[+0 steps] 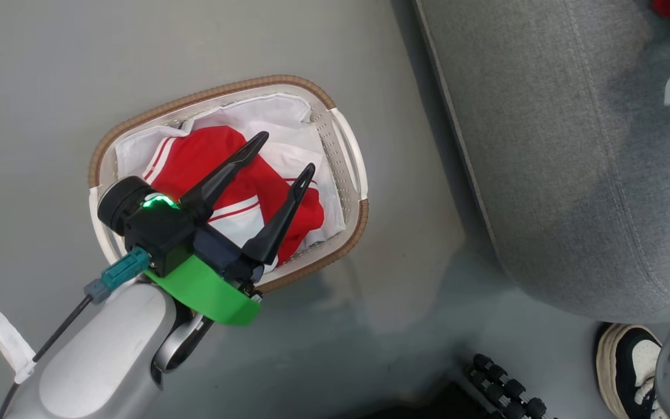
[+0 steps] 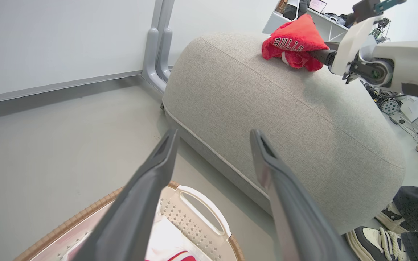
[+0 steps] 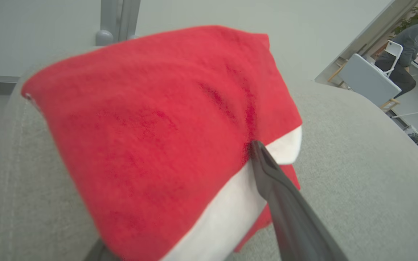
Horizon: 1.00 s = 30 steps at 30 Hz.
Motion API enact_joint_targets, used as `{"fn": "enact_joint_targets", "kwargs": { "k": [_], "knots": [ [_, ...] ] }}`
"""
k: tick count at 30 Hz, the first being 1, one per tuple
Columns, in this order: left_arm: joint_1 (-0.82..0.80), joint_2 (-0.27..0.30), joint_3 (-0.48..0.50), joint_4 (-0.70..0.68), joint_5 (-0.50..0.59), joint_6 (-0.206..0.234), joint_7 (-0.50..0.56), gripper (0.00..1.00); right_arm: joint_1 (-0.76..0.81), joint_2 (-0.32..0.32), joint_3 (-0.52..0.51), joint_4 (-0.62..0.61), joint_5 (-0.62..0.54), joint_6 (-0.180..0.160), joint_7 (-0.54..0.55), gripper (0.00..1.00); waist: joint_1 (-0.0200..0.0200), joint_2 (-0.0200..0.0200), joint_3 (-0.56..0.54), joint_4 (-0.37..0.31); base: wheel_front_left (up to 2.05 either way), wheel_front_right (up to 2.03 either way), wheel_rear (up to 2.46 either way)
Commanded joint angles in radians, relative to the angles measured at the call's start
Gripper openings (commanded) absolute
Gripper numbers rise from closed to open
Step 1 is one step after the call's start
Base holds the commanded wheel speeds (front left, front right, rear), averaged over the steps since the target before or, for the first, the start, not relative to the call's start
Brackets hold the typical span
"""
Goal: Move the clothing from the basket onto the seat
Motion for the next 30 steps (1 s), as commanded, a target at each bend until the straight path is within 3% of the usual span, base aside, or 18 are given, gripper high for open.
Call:
{"fn": "enact_joint_targets", "kwargs": {
  "k": [1, 5, 20, 30],
  "knots": [
    [0.010, -0.003, 0.006, -0.004, -0.007, -0.003, 0.000, 1.00, 0.035, 0.003, -0.023, -0.010, -0.005, -0.002, -0.004, 1.00, -0.0002, -0.0001, -0.007, 0.014, 0.00, 0.00, 0.00],
    [0.036, -0.015, 0.029, 0.001, -0.012, -0.003, 0.000, 1.00, 0.132, 0.033, -0.054, -0.040, 0.011, -0.002, -0.004, 1.00, -0.0002, -0.0001, -0.047, 0.013, 0.00, 0.00, 0.00],
    [0.161, -0.067, 0.102, 0.074, -0.005, -0.003, 0.000, 1.00, 0.450, 0.074, 0.020, -0.109, 0.130, -0.002, -0.005, 1.00, -0.0002, -0.0001, -0.237, 0.002, 0.00, 0.00, 0.00],
    [0.265, -0.136, 0.236, 0.161, 0.046, -0.003, 0.000, 1.00, 0.587, 0.090, 0.170, -0.176, 0.214, -0.002, -0.005, 1.00, -0.0002, -0.0001, -0.367, 0.046, 0.00, 0.00, 0.00]
  ]
}}
